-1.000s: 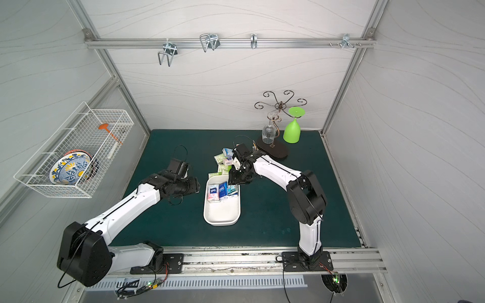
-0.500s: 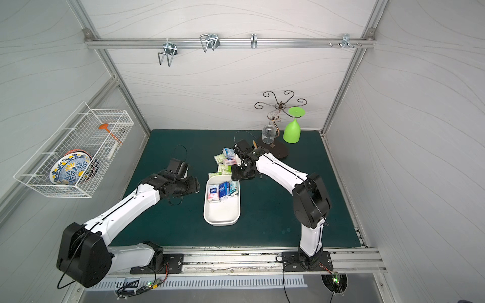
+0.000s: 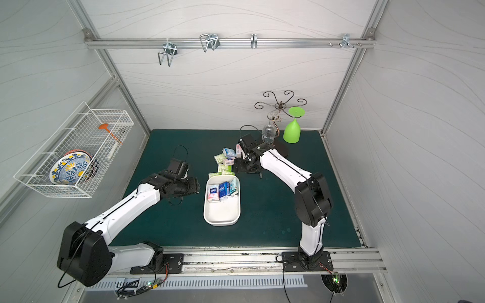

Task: Put the pocket tissues into the storage box
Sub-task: Pick up the pocket tissues from the center of the board.

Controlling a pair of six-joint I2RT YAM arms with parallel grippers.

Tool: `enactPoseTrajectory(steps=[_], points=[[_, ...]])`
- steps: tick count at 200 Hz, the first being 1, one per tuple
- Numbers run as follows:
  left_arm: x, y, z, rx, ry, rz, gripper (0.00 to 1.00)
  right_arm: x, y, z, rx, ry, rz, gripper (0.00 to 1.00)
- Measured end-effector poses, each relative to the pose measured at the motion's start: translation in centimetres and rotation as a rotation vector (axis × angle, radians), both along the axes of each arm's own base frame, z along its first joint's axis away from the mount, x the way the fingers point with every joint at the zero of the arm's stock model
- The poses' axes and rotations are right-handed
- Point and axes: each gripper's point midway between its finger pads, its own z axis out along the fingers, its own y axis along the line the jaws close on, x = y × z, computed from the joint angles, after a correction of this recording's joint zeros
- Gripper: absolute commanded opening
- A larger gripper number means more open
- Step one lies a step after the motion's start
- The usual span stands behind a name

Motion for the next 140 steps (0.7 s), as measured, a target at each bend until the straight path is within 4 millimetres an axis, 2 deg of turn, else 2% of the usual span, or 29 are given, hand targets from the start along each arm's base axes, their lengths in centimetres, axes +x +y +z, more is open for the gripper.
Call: enactPoseTrajectory(steps=[27, 52, 93, 140], points=[[-0.1, -0.1, -0.8, 0.003, 0.027, -0.003, 0.65, 2.7, -3.4, -0.9, 0.015, 0.039, -0.243, 0.82], [-0.1, -0.2, -1.2, 0.003, 0.044, -0.006, 0.65, 4.2, -5.3, -3.3, 0.04, 0.112, -0.456, 0.82], [0.2, -0.3, -1.1, -0.002, 0.033, -0.006, 0.65, 5.0, -5.0, -6.6, 0.101, 0.205, -0.683, 0.82], [0.3, -0.4, -1.0, -0.008, 0.026, -0.001, 0.65, 5.7, -4.2, -7.9, 0.175, 0.261, -0.858, 0.81]])
